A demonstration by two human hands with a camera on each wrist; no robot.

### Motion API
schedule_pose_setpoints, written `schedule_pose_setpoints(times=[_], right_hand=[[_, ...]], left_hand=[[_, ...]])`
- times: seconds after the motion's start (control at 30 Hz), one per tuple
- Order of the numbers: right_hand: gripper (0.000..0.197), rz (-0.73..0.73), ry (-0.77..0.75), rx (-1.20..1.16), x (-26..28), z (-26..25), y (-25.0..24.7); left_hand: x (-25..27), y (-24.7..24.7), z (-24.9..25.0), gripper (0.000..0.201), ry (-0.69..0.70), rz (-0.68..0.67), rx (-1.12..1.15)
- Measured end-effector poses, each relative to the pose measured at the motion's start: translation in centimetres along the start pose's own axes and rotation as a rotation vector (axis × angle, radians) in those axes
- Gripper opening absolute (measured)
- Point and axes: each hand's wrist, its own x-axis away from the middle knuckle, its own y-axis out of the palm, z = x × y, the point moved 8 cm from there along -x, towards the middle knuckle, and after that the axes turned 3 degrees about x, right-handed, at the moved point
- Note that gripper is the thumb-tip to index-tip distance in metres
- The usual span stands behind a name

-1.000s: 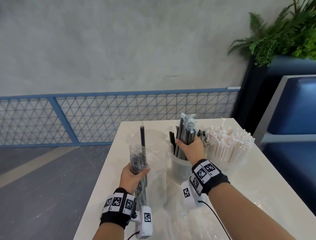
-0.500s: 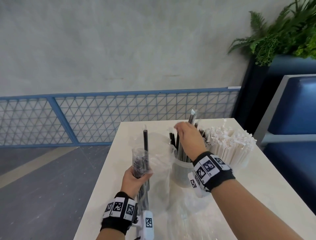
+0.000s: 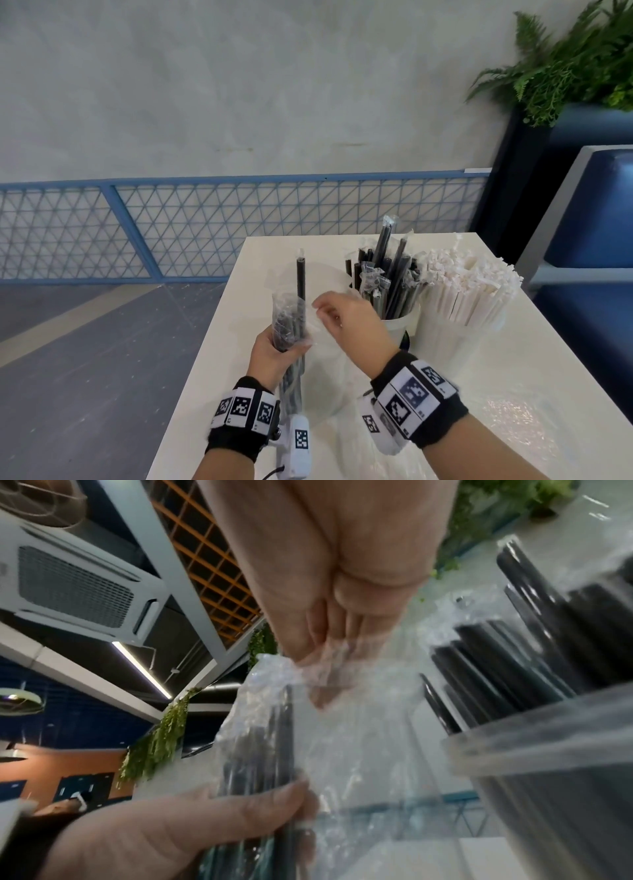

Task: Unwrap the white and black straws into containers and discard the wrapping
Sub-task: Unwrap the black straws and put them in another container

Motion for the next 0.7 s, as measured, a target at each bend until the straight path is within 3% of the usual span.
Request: schedule_pose_setpoints(times=[0.13,0.23,0.33,0.47,0.6,0.7], right_hand=[[0.035,-0.224,0.088,0.011,0.2,1.7,2.4],[0.049,-0.273,0.126,-0.076,0.9,1.5,3.6],[0.053,-0.187,0.131,-0.160,1.7,1.2,4.4],[0.054,-0.055,0.260,-0.356,2.8,2.4,5.7],[0.041,0.007,0.527,-0.447,3.8,4.4,7.3],[0.025,0.090,0.520,-0.560,3.4,4.2,6.6]], left_hand=[[0.7,1.1,0.5,0.026,0.003,-0.090,-0.004],[1.0,1.9,0.6,0.040,-0.024,-0.164,0.025],[1.1,2.8,0.6,0.072,-0.012,-0.268,0.041],[1.3,4.0,0.7,0.095,0.126,-0.359,-0.209],[1.8,5.0,1.1,0.089,0.114,-0.400,-0.271],[1.5,4.5,0.8,0.081,0.122,-0.390,-0.232]])
